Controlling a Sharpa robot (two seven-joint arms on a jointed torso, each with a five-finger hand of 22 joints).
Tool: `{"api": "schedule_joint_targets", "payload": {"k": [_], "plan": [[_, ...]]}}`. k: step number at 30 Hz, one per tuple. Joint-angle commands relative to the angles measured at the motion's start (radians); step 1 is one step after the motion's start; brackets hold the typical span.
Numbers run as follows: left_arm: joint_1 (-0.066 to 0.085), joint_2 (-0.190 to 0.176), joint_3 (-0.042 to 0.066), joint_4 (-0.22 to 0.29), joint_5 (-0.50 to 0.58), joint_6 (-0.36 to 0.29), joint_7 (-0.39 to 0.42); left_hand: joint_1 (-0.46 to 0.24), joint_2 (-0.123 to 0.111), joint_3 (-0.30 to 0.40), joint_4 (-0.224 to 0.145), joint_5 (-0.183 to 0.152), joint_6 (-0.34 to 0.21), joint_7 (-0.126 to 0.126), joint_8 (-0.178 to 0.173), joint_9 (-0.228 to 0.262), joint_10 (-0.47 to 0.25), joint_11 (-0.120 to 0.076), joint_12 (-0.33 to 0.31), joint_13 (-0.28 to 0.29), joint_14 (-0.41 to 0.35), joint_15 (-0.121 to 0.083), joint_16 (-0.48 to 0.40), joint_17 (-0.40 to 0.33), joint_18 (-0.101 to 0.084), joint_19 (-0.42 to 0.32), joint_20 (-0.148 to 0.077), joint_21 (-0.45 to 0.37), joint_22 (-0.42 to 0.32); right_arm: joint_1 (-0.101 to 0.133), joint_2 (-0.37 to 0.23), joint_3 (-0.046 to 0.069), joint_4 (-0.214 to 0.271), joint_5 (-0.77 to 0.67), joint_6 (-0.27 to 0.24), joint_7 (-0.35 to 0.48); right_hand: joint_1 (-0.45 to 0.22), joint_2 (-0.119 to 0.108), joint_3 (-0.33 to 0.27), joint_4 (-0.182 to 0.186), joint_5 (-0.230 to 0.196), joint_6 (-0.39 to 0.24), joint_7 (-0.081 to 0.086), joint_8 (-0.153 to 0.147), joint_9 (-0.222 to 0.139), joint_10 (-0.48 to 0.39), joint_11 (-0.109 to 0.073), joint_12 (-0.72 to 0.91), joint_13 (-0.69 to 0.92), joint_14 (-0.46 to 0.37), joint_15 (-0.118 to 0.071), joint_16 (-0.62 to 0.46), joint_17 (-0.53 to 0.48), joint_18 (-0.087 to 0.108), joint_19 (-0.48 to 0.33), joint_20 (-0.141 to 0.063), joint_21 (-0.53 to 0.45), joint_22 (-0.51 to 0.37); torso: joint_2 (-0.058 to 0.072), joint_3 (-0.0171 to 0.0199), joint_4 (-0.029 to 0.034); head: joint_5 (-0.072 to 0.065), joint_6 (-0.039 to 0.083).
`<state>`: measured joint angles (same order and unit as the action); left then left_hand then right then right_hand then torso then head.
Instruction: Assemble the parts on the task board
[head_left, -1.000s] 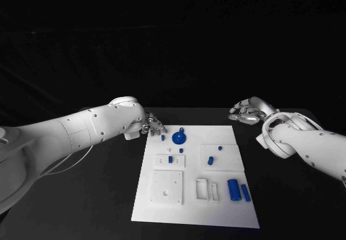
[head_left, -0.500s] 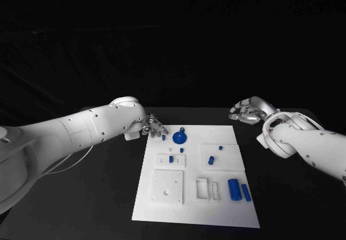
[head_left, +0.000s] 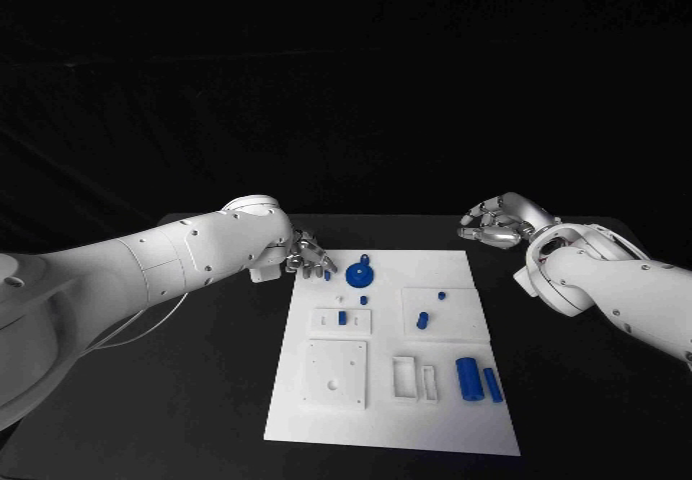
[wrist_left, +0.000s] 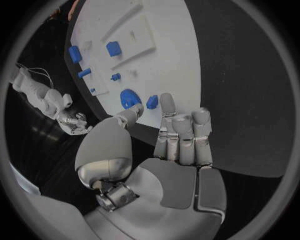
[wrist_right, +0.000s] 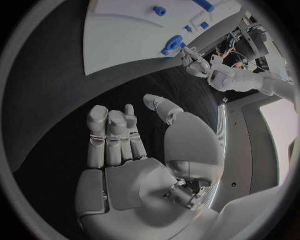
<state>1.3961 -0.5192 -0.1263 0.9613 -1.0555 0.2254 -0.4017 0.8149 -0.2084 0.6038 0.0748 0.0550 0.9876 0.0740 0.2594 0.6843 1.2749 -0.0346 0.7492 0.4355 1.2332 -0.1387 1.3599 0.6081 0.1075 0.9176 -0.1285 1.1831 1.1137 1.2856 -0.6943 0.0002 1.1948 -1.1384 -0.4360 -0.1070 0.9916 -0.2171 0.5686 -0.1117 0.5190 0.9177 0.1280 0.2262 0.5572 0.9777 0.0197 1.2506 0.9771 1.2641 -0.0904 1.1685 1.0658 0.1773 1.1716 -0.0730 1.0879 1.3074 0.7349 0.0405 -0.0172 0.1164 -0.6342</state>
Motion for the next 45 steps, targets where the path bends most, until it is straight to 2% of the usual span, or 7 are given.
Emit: {"api": "schedule_joint_targets", "payload": {"k": [1, 9, 22, 25, 33, 37, 45], "plan": [[-0.002, 0.004, 0.001, 0.002, 0.006, 0.026, 0.021, 0.005, 0.017, -0.004, -0.012, -0.006, 0.004, 0.004, 0.007, 0.001, -0.005, 0.0, 0.001, 0.002, -0.004, -0.005, 0.004, 0.002, 0.0, -0.01, -0.105, 0.002, 0.002, 0.0, 0.001, 0.0, 0.001, -0.003, 0.012, 0.01, -0.002, 0.011, -0.001, -0.002, 0.004, 0.001, 0.009, 0.0, -0.001, 0.0, 0.005, 0.006, -0.001, -0.003, 0.005, 0.003, -0.002, 0.085, 0.0, -0.009, -0.005, 0.015, 0.0, -0.0004, -0.0007, 0.0, 0.0], [-0.003, 0.005, 0.001, -0.003, 0.011, 0.027, 0.022, 0.023, 0.046, -0.017, -0.041, -0.006, 0.004, 0.004, 0.009, 0.001, -0.006, 0.001, -0.001, 0.002, -0.007, -0.004, 0.004, 0.002, -0.001, -0.015, -0.104, 0.002, 0.004, 0.0, 0.001, 0.0, 0.0, -0.003, 0.013, 0.01, -0.002, 0.012, -0.001, -0.002, 0.004, 0.001, 0.009, 0.0, -0.001, 0.0, 0.005, 0.006, -0.002, -0.003, 0.005, 0.003, -0.002, 0.085, 0.0, -0.009, -0.005, 0.015, 0.0, -0.0003, 0.0, -0.001, -0.001], [-0.003, 0.006, 0.001, -0.009, 0.045, 0.016, 0.032, 0.038, 0.131, -0.026, -0.091, -0.005, 0.011, 0.003, 0.013, -0.003, -0.005, 0.0, -0.002, 0.003, -0.008, -0.005, 0.005, 0.003, -0.003, -0.02, -0.103, 0.0, 0.008, 0.0, 0.001, 0.0, 0.0, -0.003, 0.014, 0.01, -0.002, 0.012, -0.001, -0.002, 0.004, 0.001, 0.009, 0.0, -0.001, 0.0, 0.005, 0.006, -0.002, -0.003, 0.006, 0.003, -0.002, 0.085, 0.0, -0.009, -0.005, 0.015, 0.0, -0.0007, 0.0004, -0.001, -0.002], [-0.003, 0.006, 0.001, -0.011, 0.099, 0.017, 0.029, 0.051, 0.164, -0.021, -0.117, -0.005, 0.017, 0.002, 0.016, -0.004, -0.002, -0.001, -0.002, 0.003, -0.008, -0.006, 0.006, 0.003, -0.003, -0.02, -0.104, 0.001, 0.009, 0.0, 0.002, 0.0, -0.001, -0.003, 0.014, 0.01, -0.002, 0.012, -0.001, -0.002, 0.004, 0.001, 0.009, 0.0, -0.001, 0.0, 0.005, 0.006, -0.002, -0.003, 0.006, 0.003, -0.002, 0.085, 0.0, -0.009, -0.005, 0.015, 0.0, -0.0008, 0.0004, -0.001, -0.003], [-0.003, 0.004, 0.001, -0.012, 0.115, 0.015, 0.029, 0.098, 0.217, 0.002, -0.194, -0.004, 0.035, 0.0, 0.027, -0.004, 0.0, -0.002, -0.011, -0.002, -0.006, -0.006, 0.007, 0.003, -0.005, -0.02, -0.103, 0.002, 0.013, 0.0, 0.002, 0.0, -0.001, -0.003, 0.015, 0.01, -0.002, 0.012, -0.001, -0.002, 0.003, 0.001, 0.009, 0.0, -0.001, 0.0, 0.005, 0.006, -0.002, -0.003, 0.006, 0.003, -0.002, 0.085, 0.0, -0.009, -0.005, 0.015, 0.0, -0.0005, 0.0, 0.0, -0.004], [-0.003, 0.001, 0.001, -0.01, 0.115, 0.004, 0.03, 0.111, 0.236, 0.01, -0.224, -0.004, 0.054, -0.004, 0.037, -0.002, 0.008, -0.005, -0.012, -0.002, -0.004, -0.009, 0.009, 0.003, -0.007, -0.018, -0.103, 0.003, 0.014, 0.0, 0.001, 0.0, -0.001, -0.003, 0.014, 0.01, -0.002, 0.012, -0.001, -0.002, 0.003, 0.001, 0.009, 0.0, -0.001, 0.0, 0.005, 0.006, -0.002, -0.003, 0.006, 0.003, -0.002, 0.085, 0.0, -0.009, -0.005, 0.015, 0.001, -0.0003, 0.0002, -0.001, -0.004], [-0.003, -0.015, 0.001, 0.013, 0.115, -0.046, 0.027, 0.115, 0.246, 0.024, -0.257, 0.012, 0.08, -0.012, 0.048, -0.005, 0.032, -0.012, -0.012, -0.004, 0.008, -0.016, 0.015, 0.005, -0.008, -0.006, -0.105, 0.005, 0.014, 0.0, 0.001, 0.0, -0.001, -0.002, 0.014, 0.011, -0.002, 0.011, -0.002, -0.002, 0.003, 0.001, 0.009, 0.0, -0.001, 0.0, 0.005, 0.007, -0.002, -0.003, 0.006, 0.003, -0.002, 0.085, 0.0, -0.009, -0.005, 0.015, 0.0, -0.0002, 0.0001, -0.001, -0.005]]}}
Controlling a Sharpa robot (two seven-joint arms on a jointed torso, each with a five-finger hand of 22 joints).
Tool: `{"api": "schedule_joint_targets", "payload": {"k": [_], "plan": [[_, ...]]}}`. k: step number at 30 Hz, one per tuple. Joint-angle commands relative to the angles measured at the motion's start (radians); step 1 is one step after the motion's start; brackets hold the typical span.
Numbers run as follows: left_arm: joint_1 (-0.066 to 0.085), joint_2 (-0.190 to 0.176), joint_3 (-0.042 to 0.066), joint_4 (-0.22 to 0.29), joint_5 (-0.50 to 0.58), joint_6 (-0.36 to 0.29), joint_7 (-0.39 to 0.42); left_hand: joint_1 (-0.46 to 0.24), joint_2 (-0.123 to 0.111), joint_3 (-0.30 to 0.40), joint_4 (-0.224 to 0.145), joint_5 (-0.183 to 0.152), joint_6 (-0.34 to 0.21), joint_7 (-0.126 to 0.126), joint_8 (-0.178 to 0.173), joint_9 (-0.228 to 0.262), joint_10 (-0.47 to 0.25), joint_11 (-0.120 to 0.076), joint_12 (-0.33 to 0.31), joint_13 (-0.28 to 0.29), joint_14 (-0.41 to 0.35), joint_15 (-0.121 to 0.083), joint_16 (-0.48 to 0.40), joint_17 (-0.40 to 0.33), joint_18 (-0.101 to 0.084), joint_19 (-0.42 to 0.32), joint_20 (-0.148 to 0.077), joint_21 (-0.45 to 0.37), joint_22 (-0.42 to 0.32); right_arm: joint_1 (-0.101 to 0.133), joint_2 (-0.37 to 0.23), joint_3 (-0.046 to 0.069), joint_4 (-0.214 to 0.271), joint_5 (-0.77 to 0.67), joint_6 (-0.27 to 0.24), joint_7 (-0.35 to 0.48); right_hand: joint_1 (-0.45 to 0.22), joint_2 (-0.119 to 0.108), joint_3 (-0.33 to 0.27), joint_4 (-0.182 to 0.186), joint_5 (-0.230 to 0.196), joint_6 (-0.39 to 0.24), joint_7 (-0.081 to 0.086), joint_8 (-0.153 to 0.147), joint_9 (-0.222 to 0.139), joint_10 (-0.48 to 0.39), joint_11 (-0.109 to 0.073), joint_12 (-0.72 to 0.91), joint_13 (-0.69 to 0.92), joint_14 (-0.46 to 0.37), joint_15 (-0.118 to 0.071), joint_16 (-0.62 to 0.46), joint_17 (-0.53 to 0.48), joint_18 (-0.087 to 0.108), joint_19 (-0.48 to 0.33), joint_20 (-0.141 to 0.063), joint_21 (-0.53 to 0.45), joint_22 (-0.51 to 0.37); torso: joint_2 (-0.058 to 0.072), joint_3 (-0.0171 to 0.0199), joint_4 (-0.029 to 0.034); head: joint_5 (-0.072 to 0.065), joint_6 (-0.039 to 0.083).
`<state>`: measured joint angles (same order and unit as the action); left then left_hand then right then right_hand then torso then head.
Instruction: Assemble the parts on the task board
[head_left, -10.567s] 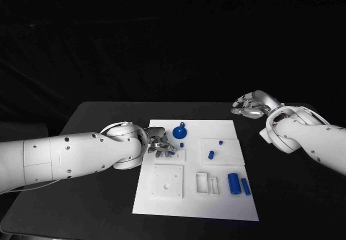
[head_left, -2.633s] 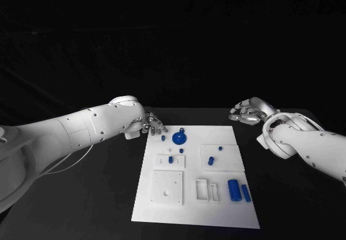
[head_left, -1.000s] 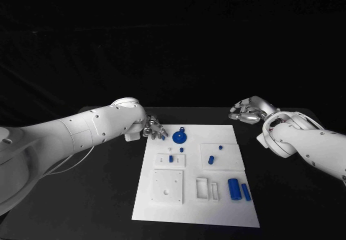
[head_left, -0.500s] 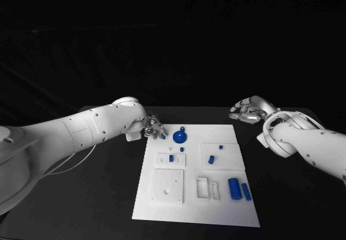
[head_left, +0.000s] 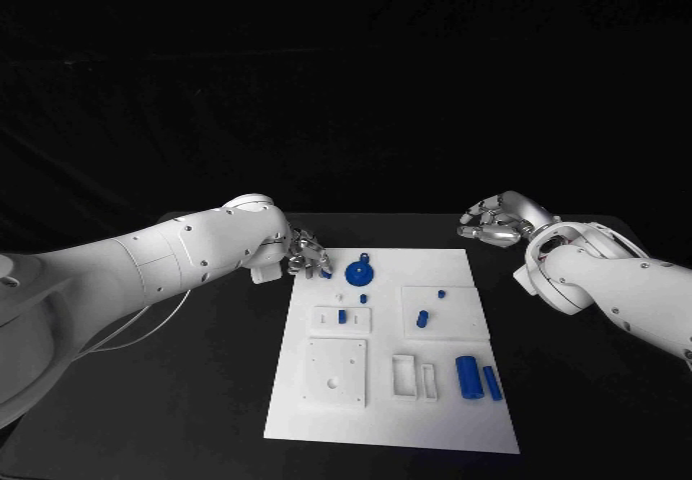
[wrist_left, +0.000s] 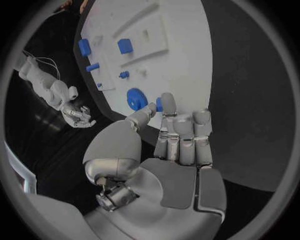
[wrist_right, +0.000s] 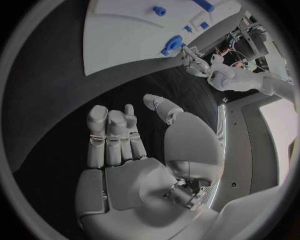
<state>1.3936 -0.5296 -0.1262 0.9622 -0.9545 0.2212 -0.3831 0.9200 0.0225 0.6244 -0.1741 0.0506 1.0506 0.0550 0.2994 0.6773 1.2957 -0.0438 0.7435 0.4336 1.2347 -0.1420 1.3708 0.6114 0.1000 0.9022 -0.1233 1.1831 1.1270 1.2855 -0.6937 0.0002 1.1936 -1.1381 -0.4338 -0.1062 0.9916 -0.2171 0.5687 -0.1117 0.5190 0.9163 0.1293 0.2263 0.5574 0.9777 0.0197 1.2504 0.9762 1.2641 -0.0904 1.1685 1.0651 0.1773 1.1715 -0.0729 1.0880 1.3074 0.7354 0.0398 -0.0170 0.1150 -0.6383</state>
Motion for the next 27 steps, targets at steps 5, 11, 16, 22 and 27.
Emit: {"api": "schedule_joint_targets", "payload": {"k": [5, 11, 16, 22, 27], "plan": [[0.0, -0.035, 0.001, 0.059, 0.014, -0.076, -0.001, 0.002, 0.012, 0.015, -0.021, 0.05, 0.034, 0.002, 0.013, -0.003, 0.031, -0.007, -0.009, -0.004, 0.017, -0.017, 0.011, 0.004, -0.001, 0.021, -0.114, 0.006, 0.001, 0.0, 0.0, 0.0, 0.001, -0.002, 0.012, 0.01, -0.003, 0.012, -0.002, -0.002, 0.003, 0.002, 0.008, 0.0, -0.002, 0.0, 0.005, 0.007, -0.001, -0.003, 0.006, 0.003, -0.001, 0.085, 0.0, -0.009, -0.005, 0.015, -0.001, 0.001, -0.0001, 0.0, -0.001], [0.001, -0.11, 0.001, 0.183, 0.011, -0.15, -0.02, -0.009, -0.006, 0.023, -0.038, 0.126, 0.064, -0.009, 0.024, -0.008, 0.07, -0.018, -0.009, -0.003, 0.039, -0.026, 0.025, 0.009, 0.001, 0.044, -0.12, 0.011, 0.002, 0.0, -0.006, 0.0, 0.004, -0.001, 0.015, 0.01, -0.003, 0.011, -0.002, -0.002, 0.003, 0.002, 0.008, 0.0, -0.002, 0.0, 0.005, 0.007, -0.001, -0.003, 0.006, 0.003, -0.001, 0.085, 0.0, -0.009, -0.005, 0.015, -0.002, 0.0024, 0.0016, 0.002, -0.003], [0.005, -0.179, 0.0, 0.296, -0.004, -0.193, -0.028, -0.015, -0.025, 0.025, -0.043, 0.151, 0.093, -0.018, 0.035, -0.01, 0.102, -0.026, -0.004, 0.0, 0.055, -0.034, 0.037, 0.014, 0.003, 0.058, -0.125, 0.015, 0.002, 0.0, -0.01, 0.0, 0.006, 0.0, 0.015, 0.009, -0.003, 0.011, -0.002, -0.001, 0.003, 0.002, 0.008, 0.0, -0.002, 0.0, 0.005, 0.007, -0.001, -0.003, 0.006, 0.003, -0.001, 0.085, 0.0, -0.009, -0.005, 0.015, -0.002, 0.0023, 0.0016, 0.005, -0.004], [0.005, -0.237, -0.003, 0.407, -0.022, -0.245, -0.033, -0.014, -0.041, 0.028, -0.045, 0.174, 0.118, -0.026, 0.043, -0.013, 0.126, -0.033, 0.003, 0.007, 0.063, -0.04, 0.054, 0.022, 0.005, 0.07, -0.129, 0.019, 0.004, 0.0, -0.012, 0.0, 0.011, 0.0, 0.015, 0.009, -0.004, 0.011, -0.002, -0.001, 0.003, 0.002, 0.008, 0.0, -0.002, 0.0, 0.005, 0.007, -0.001, -0.003, 0.006, 0.003, -0.001, 0.084, 0.0, -0.009, -0.005, 0.015, -0.002, 0.002, 0.0016, 0.011, -0.004], [0.005, -0.276, -0.024, 0.474, -0.035, -0.288, -0.032, -0.014, -0.05, 0.026, -0.046, 0.197, 0.143, -0.035, 0.057, -0.012, 0.141, -0.042, 0.027, 0.023, 0.069, -0.047, 0.076, 0.032, 0.006, 0.079, -0.133, 0.026, 0.008, 0.0, -0.015, 0.0, 0.015, 0.001, 0.016, 0.01, -0.004, 0.011, -0.002, -0.001, 0.003, 0.002, 0.008, 0.0, -0.002, 0.0, 0.005, 0.007, -0.001, -0.003, 0.006, 0.002, -0.001, 0.085, 0.0, -0.009, -0.005, 0.015, -0.001, 0.001, -0.0004, 0.014, -0.005]]}}
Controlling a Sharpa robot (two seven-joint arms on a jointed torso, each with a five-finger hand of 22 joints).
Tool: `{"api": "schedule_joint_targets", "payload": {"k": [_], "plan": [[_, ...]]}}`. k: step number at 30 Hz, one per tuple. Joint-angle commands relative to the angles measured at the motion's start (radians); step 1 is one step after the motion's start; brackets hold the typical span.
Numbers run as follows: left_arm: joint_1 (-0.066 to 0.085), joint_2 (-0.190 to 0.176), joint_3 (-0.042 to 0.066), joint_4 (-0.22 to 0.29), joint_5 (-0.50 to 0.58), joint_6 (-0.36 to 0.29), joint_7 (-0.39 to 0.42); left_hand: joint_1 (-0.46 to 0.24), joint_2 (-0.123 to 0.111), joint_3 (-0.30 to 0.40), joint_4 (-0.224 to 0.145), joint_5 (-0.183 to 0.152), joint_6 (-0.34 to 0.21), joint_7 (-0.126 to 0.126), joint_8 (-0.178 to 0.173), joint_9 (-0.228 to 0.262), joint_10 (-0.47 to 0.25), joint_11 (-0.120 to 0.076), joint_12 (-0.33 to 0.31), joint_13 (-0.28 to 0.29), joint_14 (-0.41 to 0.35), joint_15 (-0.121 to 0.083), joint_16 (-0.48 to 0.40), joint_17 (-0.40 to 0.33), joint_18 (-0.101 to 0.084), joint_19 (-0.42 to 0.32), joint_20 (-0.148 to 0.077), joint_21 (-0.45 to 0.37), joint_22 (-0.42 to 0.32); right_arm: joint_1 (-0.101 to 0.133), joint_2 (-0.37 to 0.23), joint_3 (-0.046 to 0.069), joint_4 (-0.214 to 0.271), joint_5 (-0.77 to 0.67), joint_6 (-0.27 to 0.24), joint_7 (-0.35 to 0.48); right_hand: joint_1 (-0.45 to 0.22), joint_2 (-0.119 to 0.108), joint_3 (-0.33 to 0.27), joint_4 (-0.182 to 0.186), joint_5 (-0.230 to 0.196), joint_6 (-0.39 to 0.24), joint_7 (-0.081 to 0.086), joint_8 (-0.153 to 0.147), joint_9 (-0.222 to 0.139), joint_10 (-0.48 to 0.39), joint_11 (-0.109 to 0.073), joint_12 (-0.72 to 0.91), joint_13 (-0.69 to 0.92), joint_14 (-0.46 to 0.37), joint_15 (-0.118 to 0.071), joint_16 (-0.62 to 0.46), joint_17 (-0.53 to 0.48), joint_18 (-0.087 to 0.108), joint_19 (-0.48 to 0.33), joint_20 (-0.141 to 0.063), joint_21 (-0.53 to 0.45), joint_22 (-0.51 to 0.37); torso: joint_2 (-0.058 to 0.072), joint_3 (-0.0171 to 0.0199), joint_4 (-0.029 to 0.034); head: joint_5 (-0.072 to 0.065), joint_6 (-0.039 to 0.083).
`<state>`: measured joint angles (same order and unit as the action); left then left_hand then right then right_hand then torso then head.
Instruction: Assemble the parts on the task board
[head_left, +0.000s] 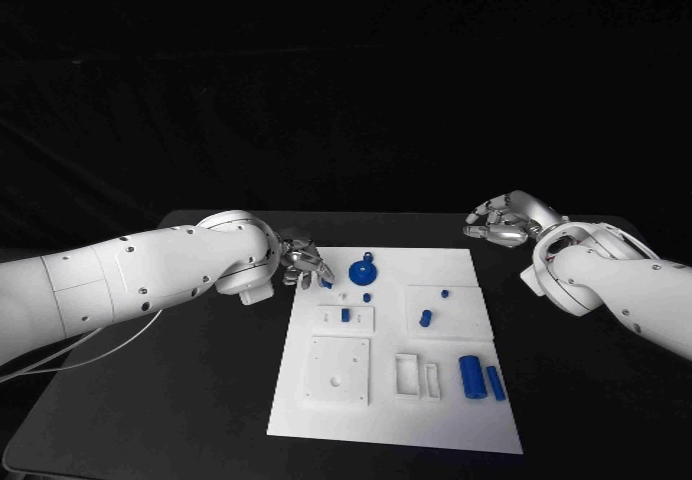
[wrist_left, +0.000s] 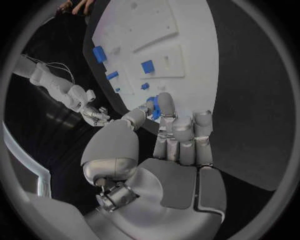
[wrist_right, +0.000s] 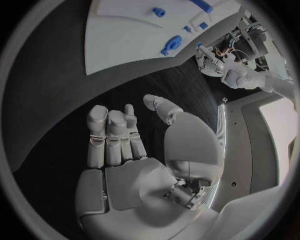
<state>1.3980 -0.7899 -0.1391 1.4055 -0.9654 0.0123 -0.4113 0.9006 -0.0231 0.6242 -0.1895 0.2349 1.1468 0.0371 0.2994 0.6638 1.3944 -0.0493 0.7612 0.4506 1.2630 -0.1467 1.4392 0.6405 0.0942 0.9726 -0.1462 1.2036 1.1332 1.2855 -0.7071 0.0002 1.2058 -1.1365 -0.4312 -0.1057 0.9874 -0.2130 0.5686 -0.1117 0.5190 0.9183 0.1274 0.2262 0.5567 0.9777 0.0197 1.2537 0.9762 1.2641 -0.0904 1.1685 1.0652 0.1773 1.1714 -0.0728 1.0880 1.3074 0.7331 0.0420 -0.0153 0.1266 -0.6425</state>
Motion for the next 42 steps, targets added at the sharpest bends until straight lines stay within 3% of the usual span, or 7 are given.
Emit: {"api": "schedule_joint_targets", "payload": {"k": [1, 4, 5, 12, 15, 22, 42], "plan": [[0.0, -0.022, -0.018, 0.043, -0.029, -0.089, -0.002, 0.005, -0.006, 0.026, -0.031, 0.029, 0.05, -0.019, 0.062, 0.002, 0.044, -0.038, 0.017, 0.011, 0.041, -0.044, 0.013, 0.005, 0.013, 0.011, -0.111, 0.007, 0.003, 0.0, -0.002, 0.0, 0.004, 0.0, 0.013, 0.009, 0.0, 0.007, -0.002, -0.001, 0.003, 0.0, 0.01, 0.0, -0.001, 0.0, 0.005, 0.003, -0.001, -0.003, 0.006, 0.002, -0.001, 0.085, 0.0, -0.009, -0.005, 0.015, 0.001, -0.0014, -0.0019, 0.003, -0.002], [0.0, -0.041, -0.038, 0.075, -0.035, -0.124, -0.003, 0.006, -0.009, 0.027, -0.032, 0.054, 0.054, -0.022, 0.069, 0.003, 0.043, -0.04, 0.029, 0.019, 0.041, -0.046, 0.022, 0.008, 0.014, 0.015, -0.113, 0.011, 0.006, 0.0, -0.004, 0.0, 0.005, 0.0, 0.013, 0.009, 0.0, 0.007, -0.002, -0.001, 0.003, 0.0, 0.01, 0.0, -0.001, 0.0, 0.005, 0.003, -0.001, -0.003, 0.006, 0.002, -0.001, 0.085, 0.0, -0.009, -0.005, 0.015, 0.001, -0.0006, -0.0009, 0.003, -0.003], [0.0, -0.048, -0.047, 0.088, -0.044, -0.135, -0.005, 0.006, -0.009, 0.027, -0.033, 0.057, 0.055, -0.022, 0.071, 0.003, 0.043, -0.041, 0.031, 0.021, 0.041, -0.047, 0.023, 0.008, 0.014, 0.016, -0.113, 0.012, 0.006, 0.0, -0.004, 0.0, 0.005, 0.0, 0.013, 0.009, 0.0, 0.007, -0.002, -0.001, 0.003, 0.0, 0.01, 0.0, -0.001, 0.0, 0.005, 0.003, -0.001, -0.003, 0.006, 0.002, -0.001, 0.085, 0.0, -0.009, -0.005, 0.015, 0.001, -0.0007, -0.0005, 0.003, -0.004], [0.0, -0.075, -0.09, 0.144, -0.077, -0.186, -0.017, 0.007, -0.01, 0.026, -0.033, 0.07, 0.06, -0.025, 0.079, 0.004, 0.043, -0.043, 0.045, 0.03, 0.042, -0.049, 0.033, 0.011, 0.016, 0.02, -0.116, 0.016, 0.009, 0.0, -0.006, 0.0, 0.006, 0.0, 0.013, 0.009, 0.0, 0.007, -0.002, -0.001, 0.004, 0.0, 0.01, 0.001, -0.001, 0.0, 0.005, 0.003, -0.002, -0.003, 0.006, 0.002, -0.001, 0.085, 0.0, -0.009, -0.005, 0.015, 0.002, -0.0016, -0.0013, 0.005, -0.006], [-0.002, -0.073, -0.096, 0.152, -0.08, -0.198, -0.019, 0.007, -0.01, 0.027, -0.033, 0.07, 0.06, -0.025, 0.08, 0.004, 0.042, -0.043, 0.047, 0.031, 0.042, -0.049, 0.034, 0.011, 0.016, 0.021, -0.116, 0.016, 0.01, 0.0, -0.006, 0.0, 0.006, 0.0, 0.014, 0.009, 0.0, 0.007, -0.002, -0.001, 0.004, 0.0, 0.01, 0.0, -0.001, 0.0, 0.005, 0.003, -0.002, -0.004, 0.006, 0.002, -0.001, 0.085, 0.0, -0.009, -0.005, 0.015, 0.002, -0.0017, -0.0011, 0.007, -0.007], [-0.018, -0.07, -0.101, 0.159, -0.101, -0.209, -0.021, 0.007, -0.008, 0.027, -0.032, 0.071, 0.06, -0.026, 0.081, 0.004, 0.042, -0.044, 0.049, 0.032, 0.042, -0.049, 0.035, 0.011, 0.016, 0.022, -0.117, 0.017, 0.01, 0.0, -0.007, 0.0, 0.007, 0.0, 0.014, 0.01, 0.0, 0.007, -0.002, -0.001, 0.004, 0.0, 0.01, 0.001, -0.001, -0.001, 0.005, 0.003, -0.002, -0.004, 0.006, 0.002, -0.001, 0.085, 0.0, -0.009, -0.005, 0.015, 0.002, -0.0026, -0.0019, 0.007, -0.009], [-0.036, -0.054, -0.102, 0.155, -0.119, -0.167, -0.034, 0.0, -0.004, 0.027, -0.028, 0.079, 0.06, -0.027, 0.086, 0.003, 0.039, -0.045, 0.058, 0.038, 0.041, -0.05, 0.041, 0.011, 0.017, 0.023, -0.118, 0.019, 0.012, 0.0, -0.009, 0.0, 0.008, 0.001, 0.017, 0.01, 0.001, 0.007, -0.002, -0.002, 0.005, 0.0, 0.01, 0.001, -0.002, -0.001, 0.005, 0.004, -0.002, -0.004, 0.006, 0.002, -0.001, 0.085, -0.001, -0.009, -0.006, 0.015, 0.002, -0.002, -0.0018, 0.004, -0.013]]}}
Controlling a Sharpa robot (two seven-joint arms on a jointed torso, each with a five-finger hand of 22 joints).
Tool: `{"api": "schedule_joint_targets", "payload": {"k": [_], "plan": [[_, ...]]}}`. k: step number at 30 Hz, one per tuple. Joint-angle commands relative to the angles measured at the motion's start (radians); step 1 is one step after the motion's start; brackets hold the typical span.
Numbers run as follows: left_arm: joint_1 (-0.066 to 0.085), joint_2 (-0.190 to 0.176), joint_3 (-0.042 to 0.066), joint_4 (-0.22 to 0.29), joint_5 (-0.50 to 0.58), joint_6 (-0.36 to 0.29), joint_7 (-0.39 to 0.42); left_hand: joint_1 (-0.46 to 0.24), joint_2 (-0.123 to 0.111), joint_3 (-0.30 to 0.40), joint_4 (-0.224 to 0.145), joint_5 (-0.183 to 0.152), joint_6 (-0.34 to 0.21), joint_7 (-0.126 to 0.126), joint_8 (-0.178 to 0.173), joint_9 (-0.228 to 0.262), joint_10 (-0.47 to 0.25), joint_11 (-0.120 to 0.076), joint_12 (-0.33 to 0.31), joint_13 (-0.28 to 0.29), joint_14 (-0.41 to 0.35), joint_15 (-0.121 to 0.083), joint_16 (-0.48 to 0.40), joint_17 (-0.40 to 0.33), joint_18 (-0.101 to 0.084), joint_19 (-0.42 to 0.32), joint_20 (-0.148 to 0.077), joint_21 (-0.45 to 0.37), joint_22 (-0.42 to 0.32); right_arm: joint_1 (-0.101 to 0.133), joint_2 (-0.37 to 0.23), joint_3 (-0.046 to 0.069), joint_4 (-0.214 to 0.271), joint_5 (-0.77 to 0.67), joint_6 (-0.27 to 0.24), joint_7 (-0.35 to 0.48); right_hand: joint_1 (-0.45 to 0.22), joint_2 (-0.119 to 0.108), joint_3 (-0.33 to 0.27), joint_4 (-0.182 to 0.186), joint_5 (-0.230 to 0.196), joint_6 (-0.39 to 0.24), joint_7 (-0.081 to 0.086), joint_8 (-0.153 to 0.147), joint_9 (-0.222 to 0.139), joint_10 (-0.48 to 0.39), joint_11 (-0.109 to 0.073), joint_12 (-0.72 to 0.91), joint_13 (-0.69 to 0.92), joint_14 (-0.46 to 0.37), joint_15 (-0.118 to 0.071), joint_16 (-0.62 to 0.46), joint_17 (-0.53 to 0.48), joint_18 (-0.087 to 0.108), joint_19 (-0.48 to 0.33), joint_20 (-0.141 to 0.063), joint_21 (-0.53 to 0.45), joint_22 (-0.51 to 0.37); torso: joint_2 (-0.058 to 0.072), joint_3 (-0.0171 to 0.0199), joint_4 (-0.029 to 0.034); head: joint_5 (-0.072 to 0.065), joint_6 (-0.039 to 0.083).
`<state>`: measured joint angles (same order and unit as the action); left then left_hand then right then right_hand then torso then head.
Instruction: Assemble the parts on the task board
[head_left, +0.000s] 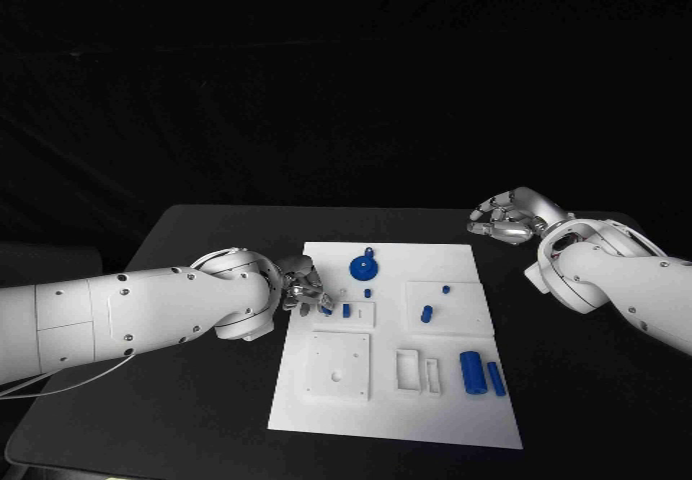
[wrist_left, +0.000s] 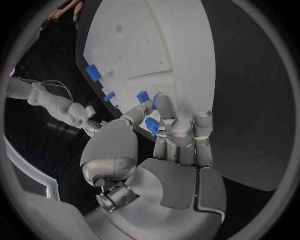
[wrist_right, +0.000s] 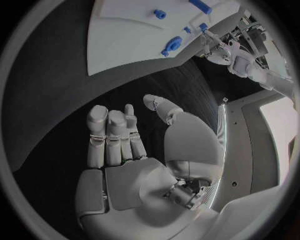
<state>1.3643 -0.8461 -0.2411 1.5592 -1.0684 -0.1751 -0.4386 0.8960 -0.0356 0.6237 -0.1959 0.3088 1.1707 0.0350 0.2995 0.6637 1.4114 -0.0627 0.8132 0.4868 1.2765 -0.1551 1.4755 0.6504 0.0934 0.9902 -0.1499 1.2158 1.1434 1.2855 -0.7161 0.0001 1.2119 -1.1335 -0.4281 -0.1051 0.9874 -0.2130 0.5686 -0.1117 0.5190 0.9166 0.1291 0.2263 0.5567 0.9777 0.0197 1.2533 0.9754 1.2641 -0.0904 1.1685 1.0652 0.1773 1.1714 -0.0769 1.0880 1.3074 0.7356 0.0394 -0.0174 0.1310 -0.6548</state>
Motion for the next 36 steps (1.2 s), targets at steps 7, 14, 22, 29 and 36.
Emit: {"api": "schedule_joint_targets", "payload": {"k": [7, 14, 22, 29, 36], "plan": [[-0.003, 0.002, 0.0, 0.003, -0.037, 0.037, -0.011, 0.005, 0.009, 0.028, -0.022, 0.006, 0.037, -0.025, 0.087, 0.003, 0.022, -0.031, 0.007, 0.003, 0.028, -0.042, 0.005, 0.002, 0.017, 0.005, -0.114, 0.006, 0.002, 0.0, -0.001, 0.0, 0.002, -0.002, 0.014, 0.01, 0.001, 0.007, -0.001, -0.002, 0.005, 0.001, 0.008, 0.001, -0.002, -0.001, 0.005, 0.004, -0.001, -0.004, 0.006, 0.002, -0.002, 0.085, -0.001, -0.005, -0.006, 0.015, 0.0, 0.0008, 0.0001, -0.001, -0.002], [-0.004, 0.0, 0.0, 0.007, -0.038, 0.064, -0.014, 0.004, 0.011, 0.028, -0.022, 0.007, 0.037, -0.025, 0.088, 0.003, 0.021, -0.032, 0.009, 0.003, 0.027, -0.042, 0.006, 0.002, 0.017, 0.005, -0.114, 0.007, 0.002, 0.0, -0.001, 0.0, 0.0, -0.002, 0.015, 0.01, 0.001, 0.007, -0.001, -0.003, 0.005, 0.001, 0.008, 0.001, -0.002, -0.001, 0.005, 0.004, -0.001, -0.004, 0.006, 0.002, -0.002, 0.085, -0.001, -0.005, -0.006, 0.015, 0.0, 0.0001, 0.0003, -0.001, -0.004], [-0.006, 0.0, 0.0, 0.01, -0.048, 0.065, -0.014, 0.004, 0.011, 0.028, -0.023, 0.009, 0.036, -0.025, 0.088, 0.003, 0.02, -0.032, 0.01, 0.004, 0.027, -0.042, 0.007, 0.002, 0.017, 0.003, -0.114, 0.006, 0.003, -0.001, 0.0, 0.0, 0.001, -0.002, 0.015, 0.011, 0.001, 0.007, -0.001, -0.003, 0.006, 0.001, 0.008, 0.001, -0.002, -0.001, 0.005, 0.004, -0.001, -0.004, 0.006, 0.002, -0.002, 0.085, -0.001, -0.005, -0.006, 0.015, 0.0, 0.0003, 0.001, -0.002, -0.002], [-0.006, 0.0, 0.0, 0.005, -0.049, 0.067, -0.017, 0.003, 0.012, 0.029, -0.023, 0.01, 0.036, -0.025, 0.089, 0.003, 0.02, -0.031, 0.011, 0.005, 0.027, -0.042, 0.008, 0.001, 0.017, 0.003, -0.114, 0.006, 0.003, -0.001, -0.001, 0.0, 0.001, -0.002, 0.015, 0.011, 0.001, 0.007, -0.001, -0.003, 0.006, 0.001, 0.008, 0.001, -0.002, -0.001, 0.005, 0.004, -0.001, -0.004, 0.006, 0.002, -0.002, 0.085, -0.001, -0.005, -0.006, 0.015, 0.0, 0.0002, 0.0004, 0.0, -0.002], [-0.006, 0.002, 0.0, 0.001, -0.042, 0.086, -0.017, -0.023, 0.022, 0.02, -0.012, -0.005, 0.039, -0.026, 0.097, 0.002, 0.018, -0.032, 0.022, 0.011, 0.025, -0.042, 0.015, 0.002, 0.015, 0.0, -0.113, 0.007, 0.006, -0.001, -0.001, 0.0, 0.001, -0.002, 0.015, 0.011, 0.001, 0.007, -0.001, -0.003, 0.006, 0.001, 0.008, 0.001, -0.002, -0.001, 0.005, 0.004, -0.001, -0.004, 0.006, 0.002, -0.002, 0.085, 0.0, -0.005, -0.006, 0.015, 0.0, 0.0006, -0.0001, 0.0, -0.002]]}}
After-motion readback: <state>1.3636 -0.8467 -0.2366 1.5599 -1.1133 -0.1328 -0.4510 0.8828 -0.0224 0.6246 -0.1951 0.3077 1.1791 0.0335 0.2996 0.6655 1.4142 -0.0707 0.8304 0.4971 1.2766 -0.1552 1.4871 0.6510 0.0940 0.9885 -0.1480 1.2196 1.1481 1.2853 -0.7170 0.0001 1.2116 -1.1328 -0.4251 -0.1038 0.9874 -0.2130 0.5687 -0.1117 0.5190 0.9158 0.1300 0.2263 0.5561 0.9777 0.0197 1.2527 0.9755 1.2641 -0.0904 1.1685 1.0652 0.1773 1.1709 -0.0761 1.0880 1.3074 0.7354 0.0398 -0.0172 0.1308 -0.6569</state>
